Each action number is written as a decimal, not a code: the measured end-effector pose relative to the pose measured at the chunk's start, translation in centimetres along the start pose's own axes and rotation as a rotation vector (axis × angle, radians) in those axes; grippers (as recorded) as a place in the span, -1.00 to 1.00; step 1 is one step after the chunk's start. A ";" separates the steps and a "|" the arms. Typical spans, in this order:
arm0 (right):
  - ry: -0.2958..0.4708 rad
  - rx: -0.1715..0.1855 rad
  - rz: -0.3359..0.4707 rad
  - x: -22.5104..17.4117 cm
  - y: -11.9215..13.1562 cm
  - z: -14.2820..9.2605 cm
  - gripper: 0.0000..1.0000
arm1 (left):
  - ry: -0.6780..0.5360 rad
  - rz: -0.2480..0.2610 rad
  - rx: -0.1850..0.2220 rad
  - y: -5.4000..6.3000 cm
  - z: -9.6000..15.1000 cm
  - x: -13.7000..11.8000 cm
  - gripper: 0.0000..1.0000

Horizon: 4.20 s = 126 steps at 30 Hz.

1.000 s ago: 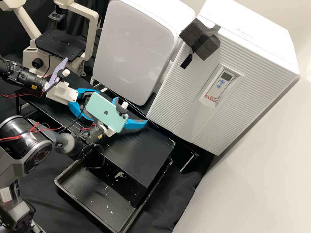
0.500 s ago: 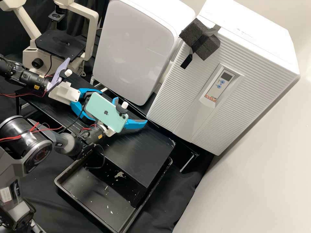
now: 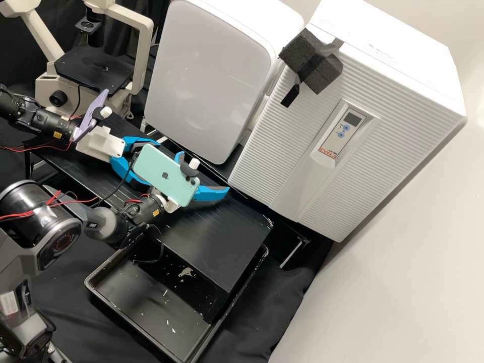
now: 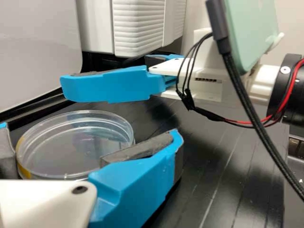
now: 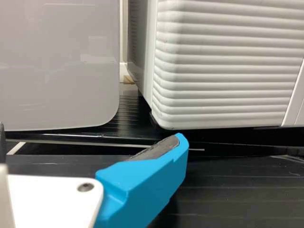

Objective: Place the petri dish on the microscope

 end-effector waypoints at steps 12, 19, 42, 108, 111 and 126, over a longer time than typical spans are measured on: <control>0.000 0.000 0.000 0.0 0.0 0.0 1.00 | 0.002 0.009 -0.006 0.1 -0.3 -0.2 -1.00; 0.000 0.000 0.000 0.0 0.0 0.0 1.00 | 0.005 0.010 -0.012 0.0 -0.3 -0.2 -1.00; 0.000 0.000 0.000 0.0 0.0 0.0 1.00 | 0.134 0.068 0.063 -0.2 -1.7 -4.2 -1.00; 0.000 0.000 0.000 0.0 0.0 0.0 1.00 | 0.179 0.116 -0.139 -0.8 -4.0 -7.3 -1.00; 0.000 0.000 0.000 0.0 0.0 0.0 1.00 | 0.179 0.120 -0.138 -0.8 -4.1 -7.3 -1.00; 0.000 0.000 0.000 0.0 0.0 0.0 1.00 | 0.181 0.113 -0.137 -1.0 -4.1 -7.3 1.00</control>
